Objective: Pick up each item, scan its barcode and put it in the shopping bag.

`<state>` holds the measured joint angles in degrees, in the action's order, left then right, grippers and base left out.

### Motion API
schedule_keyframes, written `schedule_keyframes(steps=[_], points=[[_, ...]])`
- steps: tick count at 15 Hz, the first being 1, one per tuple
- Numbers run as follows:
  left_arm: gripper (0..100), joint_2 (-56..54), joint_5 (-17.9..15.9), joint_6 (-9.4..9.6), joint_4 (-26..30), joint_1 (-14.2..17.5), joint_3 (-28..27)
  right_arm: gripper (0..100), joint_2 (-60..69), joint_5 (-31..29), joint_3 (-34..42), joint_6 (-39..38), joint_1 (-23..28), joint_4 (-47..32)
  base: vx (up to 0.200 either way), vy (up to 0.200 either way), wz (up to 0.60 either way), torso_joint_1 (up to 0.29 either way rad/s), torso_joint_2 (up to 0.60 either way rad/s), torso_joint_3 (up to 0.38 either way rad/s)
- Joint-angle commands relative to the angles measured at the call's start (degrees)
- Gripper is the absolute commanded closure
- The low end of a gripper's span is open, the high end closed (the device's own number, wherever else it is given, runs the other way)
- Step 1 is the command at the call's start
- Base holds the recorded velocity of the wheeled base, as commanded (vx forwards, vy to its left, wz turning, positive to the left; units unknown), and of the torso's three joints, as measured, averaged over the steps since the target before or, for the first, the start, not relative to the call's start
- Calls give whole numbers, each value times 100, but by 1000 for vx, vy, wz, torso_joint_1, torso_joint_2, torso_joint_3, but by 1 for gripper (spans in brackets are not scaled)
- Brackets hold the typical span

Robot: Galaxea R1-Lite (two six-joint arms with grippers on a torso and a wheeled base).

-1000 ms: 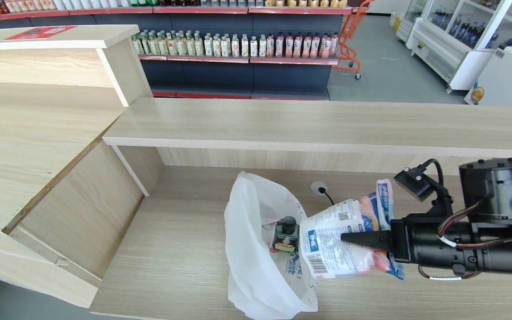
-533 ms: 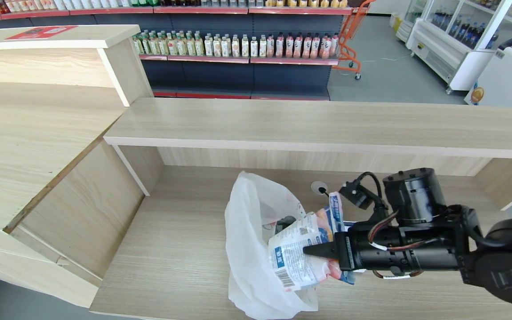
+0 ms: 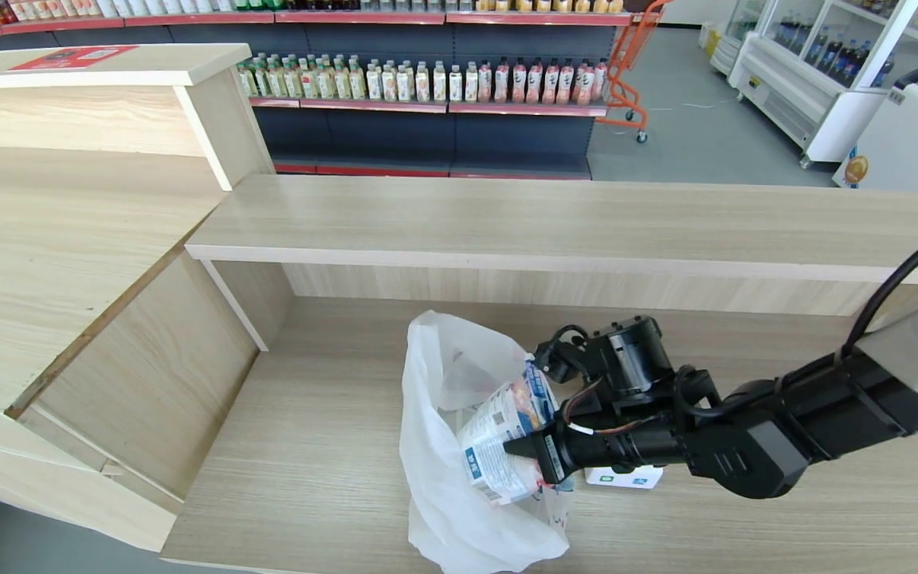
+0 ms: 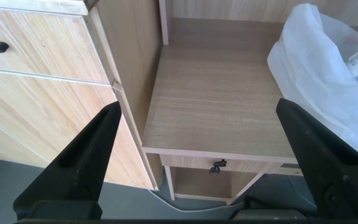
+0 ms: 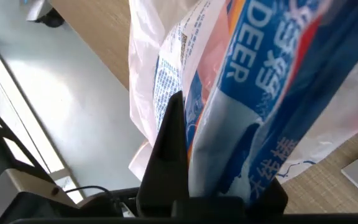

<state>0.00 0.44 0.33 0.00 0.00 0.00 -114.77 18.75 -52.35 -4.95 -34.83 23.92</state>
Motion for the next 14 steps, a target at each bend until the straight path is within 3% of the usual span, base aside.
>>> schedule_keyframes(steps=[1, 14], points=[[0, 9, 0, 2, 0, 0, 0, 100, -194, -3, -48, 64, -6, 8, 0, 0, 0, 0, 0, 0], [0, 9, 9, 2, 0, 0, 0, 100, -528, -12, -162, 1312, 38, 394, 0, 0, 0, 0, 0, 0]])
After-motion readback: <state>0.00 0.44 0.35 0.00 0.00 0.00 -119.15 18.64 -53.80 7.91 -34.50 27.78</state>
